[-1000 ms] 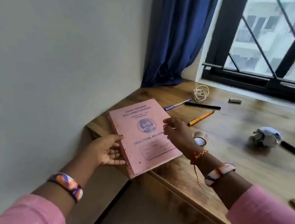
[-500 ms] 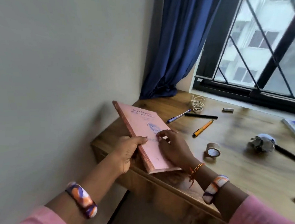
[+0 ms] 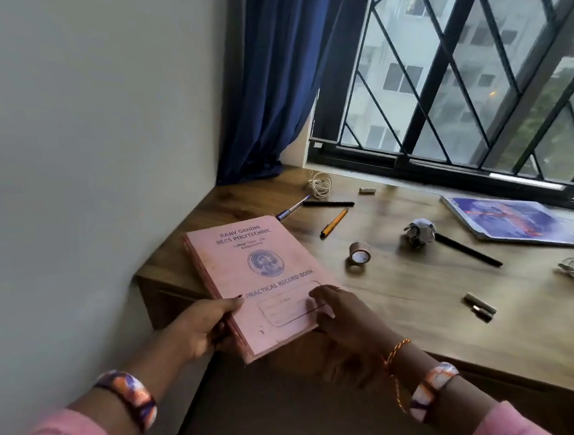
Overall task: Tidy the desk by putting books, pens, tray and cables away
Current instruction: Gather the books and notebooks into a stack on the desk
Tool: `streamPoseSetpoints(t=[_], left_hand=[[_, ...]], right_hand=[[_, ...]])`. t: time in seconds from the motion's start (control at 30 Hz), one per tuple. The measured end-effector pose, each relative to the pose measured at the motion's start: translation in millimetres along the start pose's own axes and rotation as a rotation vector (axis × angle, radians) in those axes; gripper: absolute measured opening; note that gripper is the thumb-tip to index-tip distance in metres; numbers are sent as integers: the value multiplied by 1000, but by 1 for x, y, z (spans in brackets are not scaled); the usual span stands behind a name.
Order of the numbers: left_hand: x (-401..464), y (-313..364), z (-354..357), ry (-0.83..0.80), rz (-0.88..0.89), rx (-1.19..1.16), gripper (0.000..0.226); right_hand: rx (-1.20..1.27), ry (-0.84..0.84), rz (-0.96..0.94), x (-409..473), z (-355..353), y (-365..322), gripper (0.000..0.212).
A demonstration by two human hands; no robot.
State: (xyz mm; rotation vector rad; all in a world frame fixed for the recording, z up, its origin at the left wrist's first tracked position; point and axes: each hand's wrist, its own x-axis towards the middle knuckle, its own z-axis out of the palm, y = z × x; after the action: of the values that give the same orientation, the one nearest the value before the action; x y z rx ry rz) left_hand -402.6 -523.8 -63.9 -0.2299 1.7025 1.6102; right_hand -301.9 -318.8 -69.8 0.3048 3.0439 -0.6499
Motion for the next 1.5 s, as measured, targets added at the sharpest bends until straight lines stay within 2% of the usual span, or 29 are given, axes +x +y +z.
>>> streamPoseSetpoints(t=[0.07, 0.13, 0.17, 0.2, 0.27, 0.3, 0.33, 0.43, 0.5, 0.57, 0.8, 0.9, 1.07, 1.17, 1.33, 1.43, 1.5], left_hand=[[0, -6, 6, 49, -22, 154, 19], [-4, -5, 17, 110, 28, 263, 19], [-6, -3, 25, 165, 74, 328, 27], [-7, -1, 34, 240, 129, 461, 43], [-13, 5, 58, 398, 244, 829, 74], [-20, 9, 79, 424, 339, 937, 76], [-27, 12, 102, 386, 427, 976, 72], [-40, 14, 181, 20, 553, 1004, 50], [-46, 6, 237, -210, 592, 1076, 42], [-46, -3, 288, -345, 656, 1127, 37], [-46, 3, 403, -557, 773, 1355, 39], [-37, 16, 438, -593, 721, 1491, 44], [5, 47, 485, -507, 776, 1712, 46], [52, 64, 511, -325, 880, 1841, 48], [143, 81, 563, -102, 1032, 1851, 60], [182, 88, 587, -67, 1076, 1948, 52], [198, 88, 597, -96, 1039, 1996, 36]], right_hand=[[-7, -34, -16, -6, -4, 7, 41], [16, -50, -49, -11, -7, 17, 37], [32, -52, -70, -15, -8, 24, 35], [52, -52, -96, -20, -10, 31, 34], [88, -55, -125, -30, -17, 47, 31], [96, -58, -120, -38, -24, 58, 30], [96, -68, -122, -46, -31, 69, 30], [84, -57, -149, -73, -56, 112, 29], [78, 10, -128, -93, -78, 146, 23], [57, 79, -98, -113, -99, 179, 19], [89, 205, 32, -161, -147, 269, 18], [125, 257, 78, -167, -159, 300, 23], [97, 258, 98, -158, -181, 345, 23], [-21, 229, 85, -142, -197, 370, 26], [-71, 181, 72, -106, -221, 417, 28], [25, 144, 114, -85, -231, 435, 28], [333, 112, 196, -73, -234, 441, 29]])
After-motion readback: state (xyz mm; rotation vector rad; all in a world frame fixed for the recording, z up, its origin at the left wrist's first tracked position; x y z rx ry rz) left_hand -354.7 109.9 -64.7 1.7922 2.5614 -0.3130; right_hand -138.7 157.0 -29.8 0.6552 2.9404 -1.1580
